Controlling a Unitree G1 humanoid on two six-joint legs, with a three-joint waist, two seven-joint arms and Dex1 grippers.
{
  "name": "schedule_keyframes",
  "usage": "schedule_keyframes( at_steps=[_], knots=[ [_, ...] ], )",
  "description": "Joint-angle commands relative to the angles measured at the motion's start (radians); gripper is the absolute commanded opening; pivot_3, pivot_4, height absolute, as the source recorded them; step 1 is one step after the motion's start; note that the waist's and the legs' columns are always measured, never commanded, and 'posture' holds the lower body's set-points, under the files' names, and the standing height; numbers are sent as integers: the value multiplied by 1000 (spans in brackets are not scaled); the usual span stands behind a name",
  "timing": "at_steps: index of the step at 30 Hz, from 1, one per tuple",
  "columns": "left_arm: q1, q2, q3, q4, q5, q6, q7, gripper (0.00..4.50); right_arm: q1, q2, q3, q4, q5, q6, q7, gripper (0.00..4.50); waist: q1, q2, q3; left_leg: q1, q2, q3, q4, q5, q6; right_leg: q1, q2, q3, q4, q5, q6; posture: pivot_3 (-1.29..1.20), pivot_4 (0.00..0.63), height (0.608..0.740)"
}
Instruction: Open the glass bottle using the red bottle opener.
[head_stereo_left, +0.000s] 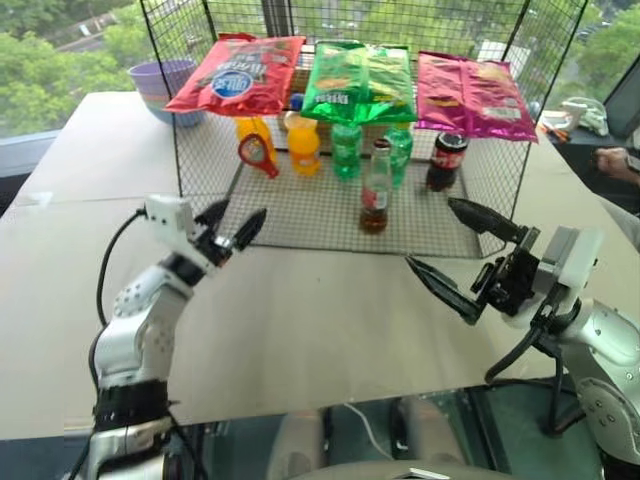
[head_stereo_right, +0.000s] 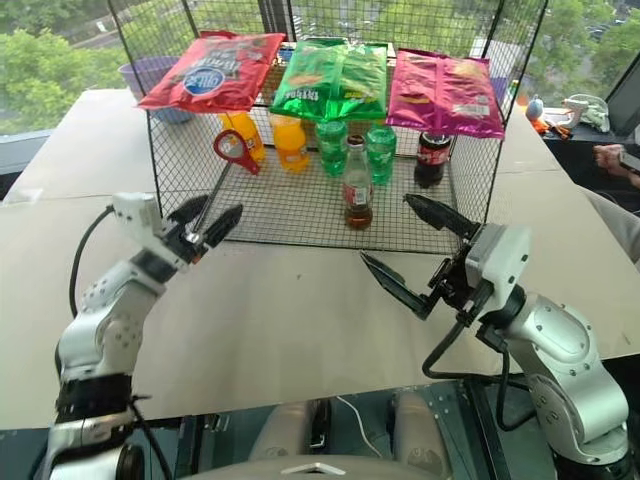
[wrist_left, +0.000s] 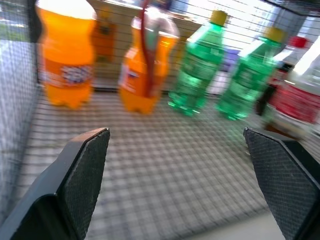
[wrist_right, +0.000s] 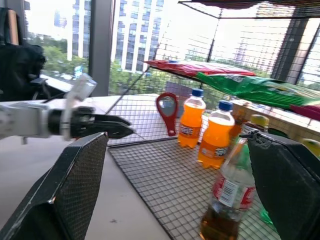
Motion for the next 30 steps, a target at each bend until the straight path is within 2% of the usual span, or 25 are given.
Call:
schedule_keyframes(
  at_steps=[1, 7, 16, 30],
  knots=[
    [-60, 14, -5, 34, 26, -10, -1, 4433, -5, -15, -10, -65, 38, 18, -23, 4500, 2, 0, 0, 0, 0, 0, 0, 0, 0, 0, 0, 0, 0, 0, 0, 0, 150, 740],
    [-228, 19, -59, 163, 108, -34, -5, 4433, 29, -41, -17, -116, 50, 34, -39, 4500, 7, -1, 0, -1, 0, 0, 0, 0, 0, 0, 0, -1, 0, 0, 0, 0, 150, 740],
    [-362, 14, -81, 292, 173, -61, -10, 4433, 90, -45, -16, -142, 21, 18, -59, 4500, 3, -1, 1, -1, 0, 0, 0, 0, 0, 1, 0, -1, 0, 1, 1, 0, 150, 740],
    [-330, 37, -64, 252, 166, -42, -59, 4433, 130, -46, -1, -154, -21, 15, -73, 4500, 4, -2, 1, -1, 0, 0, 0, 0, 0, 1, 0, -1, 0, 1, 1, 0, 150, 740]
  ],
)
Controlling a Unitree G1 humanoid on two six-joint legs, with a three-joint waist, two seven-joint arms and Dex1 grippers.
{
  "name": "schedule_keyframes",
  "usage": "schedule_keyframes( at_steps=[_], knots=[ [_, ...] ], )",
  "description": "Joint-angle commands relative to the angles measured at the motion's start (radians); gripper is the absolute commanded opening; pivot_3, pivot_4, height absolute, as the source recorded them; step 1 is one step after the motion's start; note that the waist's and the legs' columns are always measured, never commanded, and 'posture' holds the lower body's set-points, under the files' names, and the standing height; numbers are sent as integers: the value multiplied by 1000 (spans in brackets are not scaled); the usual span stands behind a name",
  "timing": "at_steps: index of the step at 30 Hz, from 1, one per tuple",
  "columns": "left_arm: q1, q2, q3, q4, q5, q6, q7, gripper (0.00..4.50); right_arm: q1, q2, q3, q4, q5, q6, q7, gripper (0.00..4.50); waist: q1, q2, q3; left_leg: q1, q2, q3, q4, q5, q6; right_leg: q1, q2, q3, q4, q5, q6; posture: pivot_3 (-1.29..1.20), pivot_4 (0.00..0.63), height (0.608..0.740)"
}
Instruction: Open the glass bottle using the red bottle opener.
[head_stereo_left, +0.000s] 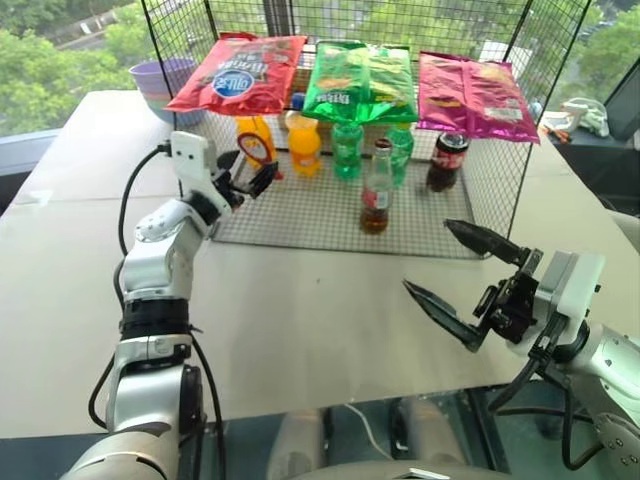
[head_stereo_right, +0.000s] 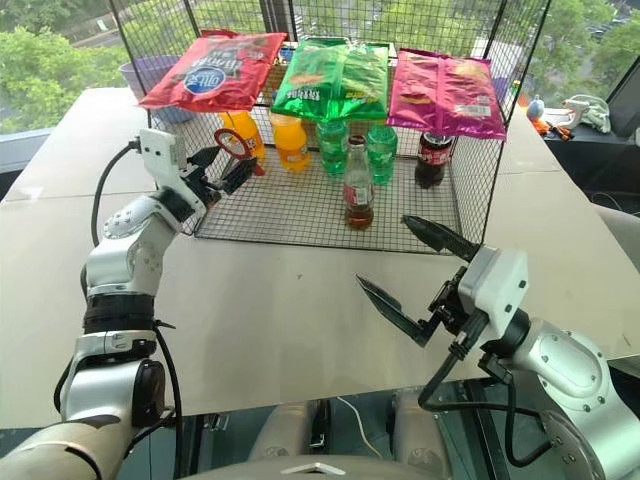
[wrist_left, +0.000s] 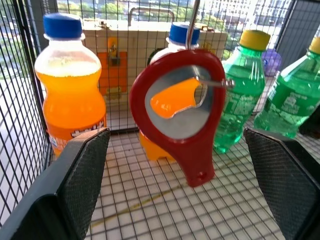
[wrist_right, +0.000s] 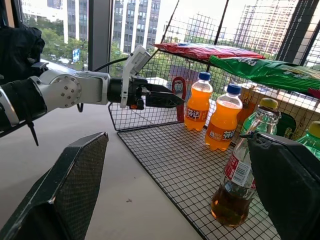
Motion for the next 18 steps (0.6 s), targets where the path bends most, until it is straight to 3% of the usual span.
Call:
schedule_keyframes(
  at_steps=[1, 5, 8, 16, 18],
  knots=[
    [-14, 16, 15, -42, -8, -10, -9, 4433, 0, -3, 1, -21, -5, -23, 2, 4500, 2, 0, 0, 0, 0, 0, 0, 0, 0, 0, 0, 0, 0, 0, 0, 0, 150, 740],
    [-51, 10, 11, -3, 6, -29, 2, 4433, -9, -3, 4, -13, -10, -22, 5, 4500, 2, 0, 0, 0, 0, 0, 0, 0, 0, 0, 0, 0, 0, 0, 0, 0, 150, 740],
    [-65, 3, 5, 16, -2, -37, -20, 3696, -9, -4, 4, -14, -14, -21, 3, 4500, 2, 0, 0, 0, 0, 0, 0, 0, 0, 0, 0, 0, 0, 0, 0, 0, 150, 740],
    [-77, 2, 12, 45, -13, -61, -67, 41, -3, -5, 1, -21, -22, -13, -9, 4500, 1, 0, 0, 0, 0, 0, 0, 0, 0, 0, 0, 0, 0, 0, 0, 0, 150, 740],
    [-67, 8, 18, 33, -30, -58, -97, 41, -3, -5, 3, -18, -25, -11, -11, 4500, 1, 0, 0, 0, 0, 0, 0, 0, 0, 0, 0, 0, 0, 0, 0, 0, 150, 740]
  ],
)
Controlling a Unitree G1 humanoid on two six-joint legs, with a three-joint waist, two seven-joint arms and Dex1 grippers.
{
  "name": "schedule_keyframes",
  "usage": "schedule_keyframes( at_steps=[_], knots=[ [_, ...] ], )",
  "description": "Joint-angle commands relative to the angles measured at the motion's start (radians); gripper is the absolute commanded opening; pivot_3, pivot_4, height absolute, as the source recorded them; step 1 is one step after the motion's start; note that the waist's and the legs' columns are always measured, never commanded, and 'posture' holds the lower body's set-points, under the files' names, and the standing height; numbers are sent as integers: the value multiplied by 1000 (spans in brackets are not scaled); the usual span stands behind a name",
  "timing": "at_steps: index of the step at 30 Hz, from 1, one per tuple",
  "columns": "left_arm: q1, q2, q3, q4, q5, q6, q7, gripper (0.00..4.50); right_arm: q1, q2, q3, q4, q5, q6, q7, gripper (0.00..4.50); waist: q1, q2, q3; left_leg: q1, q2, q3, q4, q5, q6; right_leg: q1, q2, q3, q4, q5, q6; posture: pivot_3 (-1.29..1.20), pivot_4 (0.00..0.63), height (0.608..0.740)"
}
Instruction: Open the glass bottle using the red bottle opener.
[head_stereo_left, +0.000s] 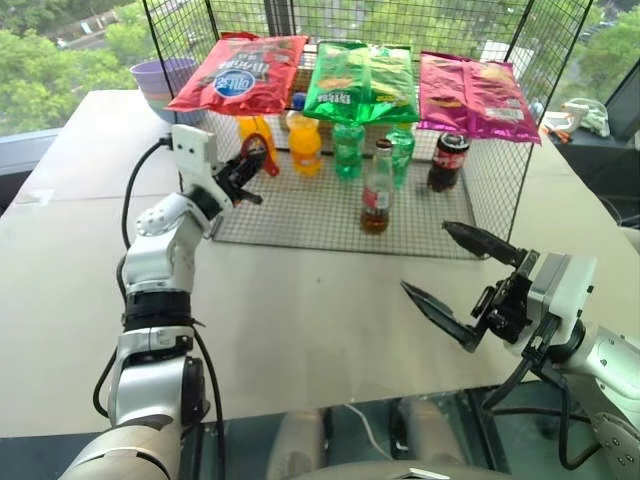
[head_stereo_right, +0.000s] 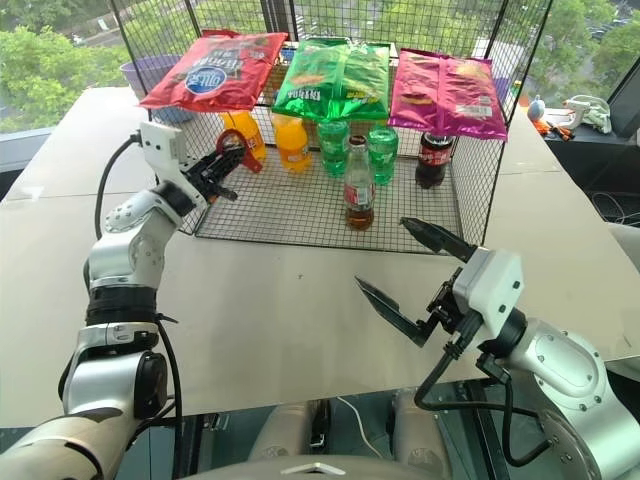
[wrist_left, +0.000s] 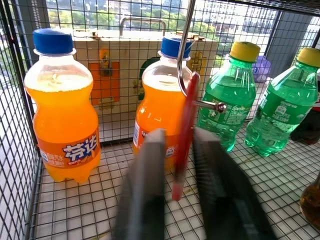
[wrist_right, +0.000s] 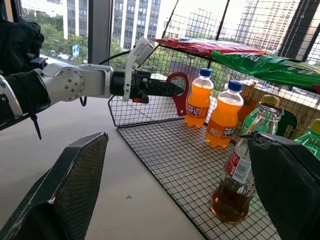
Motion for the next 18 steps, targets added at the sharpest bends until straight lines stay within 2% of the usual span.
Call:
schedule_keyframes(
  at_steps=[1, 9, 12, 18],
  knots=[
    [-4, 17, 20, -37, -36, -17, -57, 41, 0, -5, -11, -23, -5, -10, -10, 4500, 0, 0, 0, 0, 0, 0, 0, 0, 0, 0, 0, 0, 0, 0, 0, 0, 150, 740],
    [44, 64, 34, -88, -113, 19, -199, 41, 8, -10, -7, -14, -1, 2, -9, 4500, 1, 0, 0, 0, 0, 0, 0, 0, 0, 0, 0, 0, 0, -1, -1, 0, 150, 740],
    [58, 89, 21, -99, -140, 36, -283, 41, -10, -5, -5, 4, 20, 36, -27, 4500, 0, 0, 0, 0, 0, 0, 0, 0, 0, 0, 0, 0, 0, -1, -1, 0, 150, 740],
    [69, 97, 22, -137, -204, 110, -341, 41, -26, -1, -4, 18, -9, 96, -93, 4500, 1, -1, 0, 0, 0, 0, 0, 0, 0, 0, 0, 0, -1, -1, -1, 0, 150, 740]
  ],
)
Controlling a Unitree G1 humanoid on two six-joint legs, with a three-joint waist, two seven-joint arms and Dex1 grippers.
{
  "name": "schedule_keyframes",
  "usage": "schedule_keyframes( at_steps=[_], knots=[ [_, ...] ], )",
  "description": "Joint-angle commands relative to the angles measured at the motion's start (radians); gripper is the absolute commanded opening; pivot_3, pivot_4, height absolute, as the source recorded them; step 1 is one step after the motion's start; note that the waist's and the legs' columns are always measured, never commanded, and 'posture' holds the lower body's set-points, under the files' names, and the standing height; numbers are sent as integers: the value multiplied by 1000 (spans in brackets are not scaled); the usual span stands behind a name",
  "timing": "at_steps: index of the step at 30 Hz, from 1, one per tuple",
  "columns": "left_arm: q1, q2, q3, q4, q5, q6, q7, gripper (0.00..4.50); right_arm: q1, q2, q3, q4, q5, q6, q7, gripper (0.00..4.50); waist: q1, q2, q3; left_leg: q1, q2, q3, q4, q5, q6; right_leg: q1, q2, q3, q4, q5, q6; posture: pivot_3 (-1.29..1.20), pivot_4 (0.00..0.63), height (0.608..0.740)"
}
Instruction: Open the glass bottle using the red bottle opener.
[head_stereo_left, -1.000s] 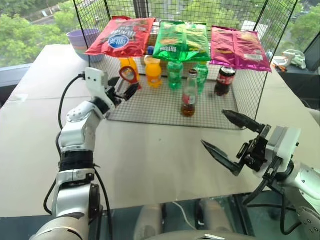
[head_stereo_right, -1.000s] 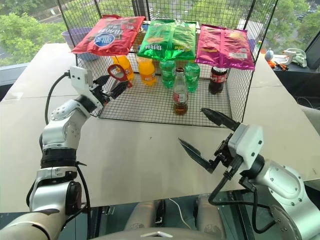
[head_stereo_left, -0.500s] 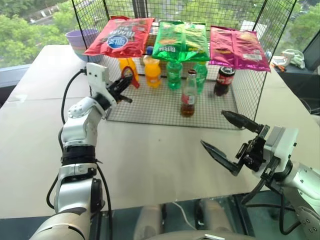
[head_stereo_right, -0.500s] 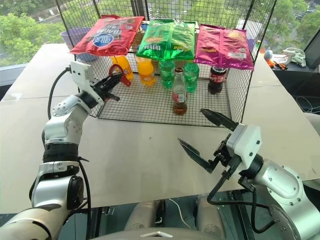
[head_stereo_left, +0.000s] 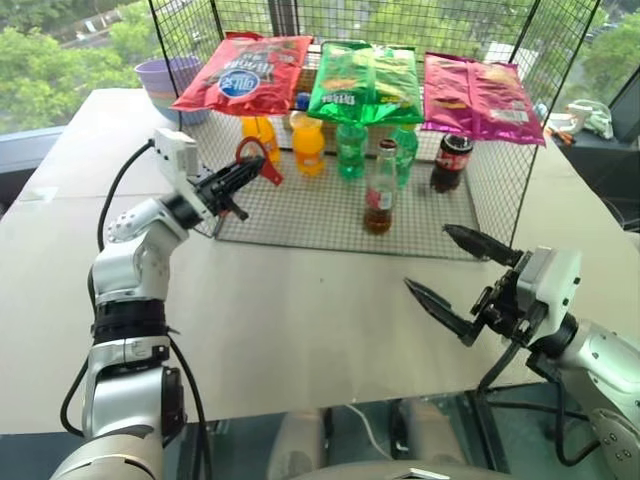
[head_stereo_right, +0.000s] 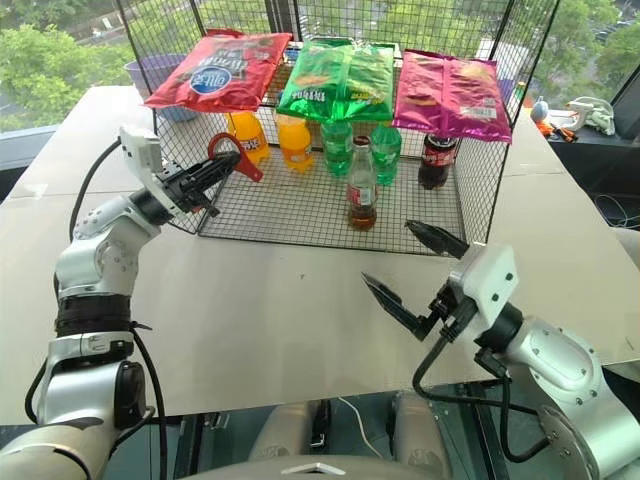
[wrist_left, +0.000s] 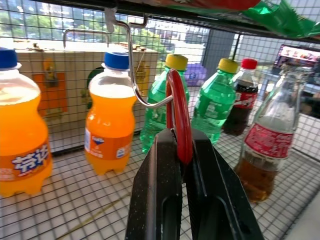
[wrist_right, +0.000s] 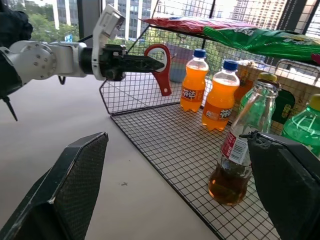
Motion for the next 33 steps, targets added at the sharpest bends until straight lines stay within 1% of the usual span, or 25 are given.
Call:
schedule_keyframes(
  at_steps=[1, 6, 10, 17, 22, 26, 30, 33],
  knots=[
    [11, 10, -15, -88, -52, 46, -74, 41, -21, -1, -5, -14, 2, 42, -42, 4500, 0, 0, 0, 0, 0, 0, 0, 0, 0, 0, 0, 0, 0, 0, 0, 0, 150, 740],
    [-6, 6, -23, -77, -31, 49, -58, 41, -40, -35, 25, -29, -18, 72, -29, 4500, 1, 0, 0, -1, 0, 0, 0, 0, 0, 0, 0, 0, -1, 0, 1, 0, 150, 740],
    [-39, -4, -41, -56, 1, 47, -27, 41, -43, -37, 33, -25, -23, 69, -24, 4500, 3, 0, 0, -2, -1, -1, 0, 0, 0, 0, 0, 0, -2, 0, 1, 0, 150, 740],
    [-84, -15, -43, -39, -2, 62, -2, 41, -41, -45, 42, -31, -36, 87, -28, 4500, -4, -2, 1, 0, 0, -1, 0, 0, 0, 0, 0, 0, 1, 0, 1, 0, 150, 740],
    [-34, -1, -19, -119, -94, 163, -47, 41, -44, -39, 38, -34, 16, 129, -26, 4500, -4, -2, 1, 1, 0, -1, 0, 0, 0, 0, 0, 0, 1, 0, 1, 0, 150, 740],
    [58, 52, 23, -205, -194, 287, -103, 41, -56, -31, 29, -33, 101, 170, -23, 4500, -8, -2, 1, 0, 0, -1, 0, 0, 0, 0, 0, 1, 1, 0, 1, 0, 150, 740],
    [155, 141, 70, -315, -374, 502, -180, 41, -104, -18, 19, 1, 302, 238, -9, 4500, -19, -2, 1, 1, 2, -4, 0, 0, 0, -1, 0, 1, 1, -1, 0, 0, 150, 740],
    [197, 141, 60, -404, -473, 604, -178, 41, -195, -6, 27, 72, 398, 283, -10, 4500, -17, -2, 1, 1, 4, -6, 1, 0, 0, 0, -1, 0, 2, -1, 0, 0, 150, 740]
  ],
)
